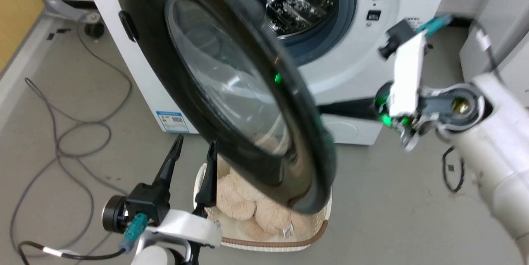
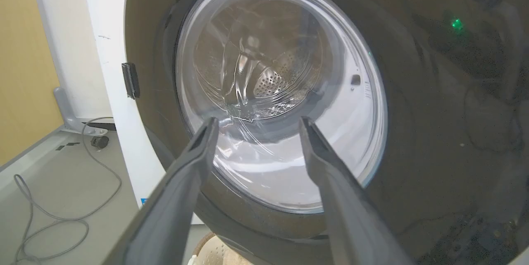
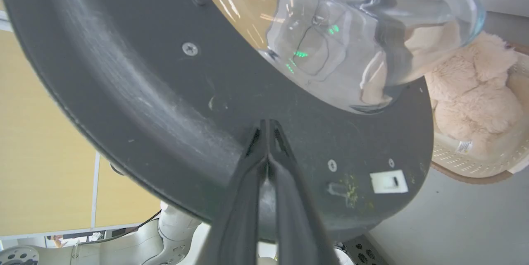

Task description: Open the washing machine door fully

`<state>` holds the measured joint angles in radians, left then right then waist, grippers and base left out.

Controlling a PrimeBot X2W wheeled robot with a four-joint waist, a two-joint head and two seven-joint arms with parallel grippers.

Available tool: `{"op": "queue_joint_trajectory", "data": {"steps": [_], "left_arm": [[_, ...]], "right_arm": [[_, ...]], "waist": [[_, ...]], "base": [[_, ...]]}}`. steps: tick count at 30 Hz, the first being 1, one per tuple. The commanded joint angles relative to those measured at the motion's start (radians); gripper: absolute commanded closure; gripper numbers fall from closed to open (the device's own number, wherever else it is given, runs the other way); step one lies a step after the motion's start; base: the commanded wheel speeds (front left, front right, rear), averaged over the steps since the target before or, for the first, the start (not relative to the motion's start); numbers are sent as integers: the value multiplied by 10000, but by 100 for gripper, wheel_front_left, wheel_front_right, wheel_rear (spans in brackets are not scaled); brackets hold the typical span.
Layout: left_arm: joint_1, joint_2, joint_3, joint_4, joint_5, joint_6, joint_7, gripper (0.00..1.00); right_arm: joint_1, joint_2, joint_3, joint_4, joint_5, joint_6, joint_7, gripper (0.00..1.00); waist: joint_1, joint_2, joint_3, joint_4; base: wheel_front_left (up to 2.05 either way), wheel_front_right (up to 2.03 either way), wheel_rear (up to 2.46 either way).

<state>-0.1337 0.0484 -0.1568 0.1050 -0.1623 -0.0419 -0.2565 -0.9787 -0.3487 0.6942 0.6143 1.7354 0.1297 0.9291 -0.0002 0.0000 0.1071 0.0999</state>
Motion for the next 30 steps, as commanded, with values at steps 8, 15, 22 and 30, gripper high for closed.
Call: {"op": "queue_joint_trajectory", "data": {"steps": [8,15,22,30], "left_arm": [[328,18,13,244,231,39,-53,0],[372,21,98,404,534,126,-53,0],[459,21,193,483,620,188,-53,0],[603,20,319,555,646,203,-53,0]], "right_arm": [[1157,429,388,-1002,420,10,-317,100],[1732,492,350,-1488,545,10,-1068,100],[2663,467,-213,-1897,-109,10,-3423,0],[5365,581,-1595,-2796,-351,10,-7002,0]], "waist": [[2,0,-381,73],[2,0,-487,115],[2,0,-608,23],[2,0,-680,-206]], "base": [[0,0,0],[0,0,0],[0,0,0],[0,0,0]]}}
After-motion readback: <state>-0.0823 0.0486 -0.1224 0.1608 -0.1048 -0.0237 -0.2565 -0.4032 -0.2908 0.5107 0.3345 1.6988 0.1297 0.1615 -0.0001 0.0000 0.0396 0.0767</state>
